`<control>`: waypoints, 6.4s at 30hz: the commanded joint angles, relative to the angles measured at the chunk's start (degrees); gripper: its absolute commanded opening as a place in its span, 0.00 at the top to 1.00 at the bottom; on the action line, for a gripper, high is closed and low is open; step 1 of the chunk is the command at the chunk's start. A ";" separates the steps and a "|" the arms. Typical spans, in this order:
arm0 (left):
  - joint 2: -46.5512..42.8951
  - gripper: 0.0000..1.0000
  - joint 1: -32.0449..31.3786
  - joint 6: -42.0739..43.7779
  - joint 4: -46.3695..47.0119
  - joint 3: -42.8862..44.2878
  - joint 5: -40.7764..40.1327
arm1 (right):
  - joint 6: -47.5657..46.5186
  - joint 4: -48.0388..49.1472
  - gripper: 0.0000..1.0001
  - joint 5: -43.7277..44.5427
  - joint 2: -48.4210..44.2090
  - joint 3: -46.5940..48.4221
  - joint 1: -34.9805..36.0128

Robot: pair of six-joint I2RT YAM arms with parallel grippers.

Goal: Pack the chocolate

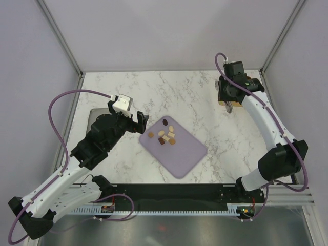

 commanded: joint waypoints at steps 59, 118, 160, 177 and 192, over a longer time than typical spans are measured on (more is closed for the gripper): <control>-0.39 0.03 -0.06 2.89 1.49 0.18 -1.94 | 3.16 5.32 0.50 -0.69 34.27 32.27 -24.14; -1.71 0.03 -0.06 2.71 1.76 -0.17 -3.70 | 9.14 16.31 0.46 3.26 15.10 -10.01 32.73; -1.53 0.03 -0.14 2.71 1.85 -0.08 -3.61 | -0.53 8.75 0.65 5.46 8.41 1.59 4.36; -1.35 0.03 -0.14 2.71 1.76 -0.17 -3.26 | 0.53 8.66 0.64 5.10 24.41 18.29 -9.81; -1.27 0.03 -0.14 2.80 1.76 -0.08 -3.26 | 1.05 8.84 0.62 5.54 27.14 15.75 -10.34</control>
